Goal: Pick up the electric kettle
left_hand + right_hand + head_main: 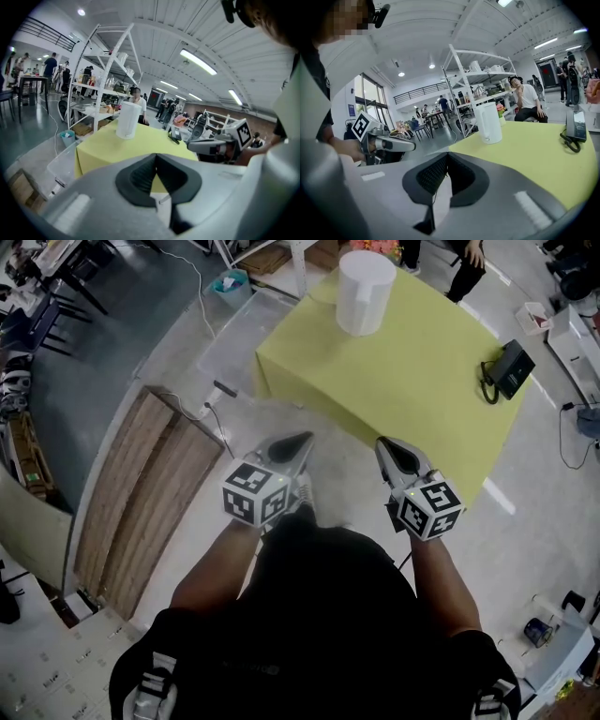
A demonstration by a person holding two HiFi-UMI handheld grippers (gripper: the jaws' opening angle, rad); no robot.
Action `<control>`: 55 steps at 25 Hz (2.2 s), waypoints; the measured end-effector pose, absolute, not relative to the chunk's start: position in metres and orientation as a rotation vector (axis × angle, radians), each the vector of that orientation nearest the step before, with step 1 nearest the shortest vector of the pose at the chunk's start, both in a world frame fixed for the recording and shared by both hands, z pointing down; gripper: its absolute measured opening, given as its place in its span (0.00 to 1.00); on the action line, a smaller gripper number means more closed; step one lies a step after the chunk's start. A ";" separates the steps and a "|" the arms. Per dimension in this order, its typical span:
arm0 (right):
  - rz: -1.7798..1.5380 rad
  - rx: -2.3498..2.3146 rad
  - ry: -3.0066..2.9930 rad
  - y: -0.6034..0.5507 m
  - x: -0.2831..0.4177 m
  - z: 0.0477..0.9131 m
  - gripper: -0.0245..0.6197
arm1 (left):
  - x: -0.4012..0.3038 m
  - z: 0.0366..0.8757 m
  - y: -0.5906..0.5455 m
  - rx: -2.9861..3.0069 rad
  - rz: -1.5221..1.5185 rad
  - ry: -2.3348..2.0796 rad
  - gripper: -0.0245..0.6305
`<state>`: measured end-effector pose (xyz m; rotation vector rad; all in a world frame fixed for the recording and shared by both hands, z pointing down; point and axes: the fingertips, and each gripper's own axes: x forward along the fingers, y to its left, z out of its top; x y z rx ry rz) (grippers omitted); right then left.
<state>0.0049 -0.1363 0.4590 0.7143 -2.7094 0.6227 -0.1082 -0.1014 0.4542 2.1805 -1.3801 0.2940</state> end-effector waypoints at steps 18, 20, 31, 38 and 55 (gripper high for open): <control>0.635 0.798 -2.671 -0.174 -0.040 0.455 0.05 | -0.148 0.456 -0.155 2.231 0.296 -1.285 0.04; 0.633 0.807 -2.668 -0.177 -0.046 0.455 0.05 | -0.153 0.456 -0.160 2.239 0.298 -1.279 0.04; 0.629 0.864 -2.635 -0.191 -0.071 0.458 0.05 | -0.178 0.456 -0.180 2.278 0.305 -1.232 0.04; 0.626 0.917 -2.604 -0.196 -0.077 0.461 0.05 | -0.187 0.456 -0.189 2.315 0.314 -1.184 0.04; 0.583 0.960 -2.584 -0.203 -0.096 0.457 0.05 | -0.219 0.448 -0.202 2.361 0.332 -1.192 0.04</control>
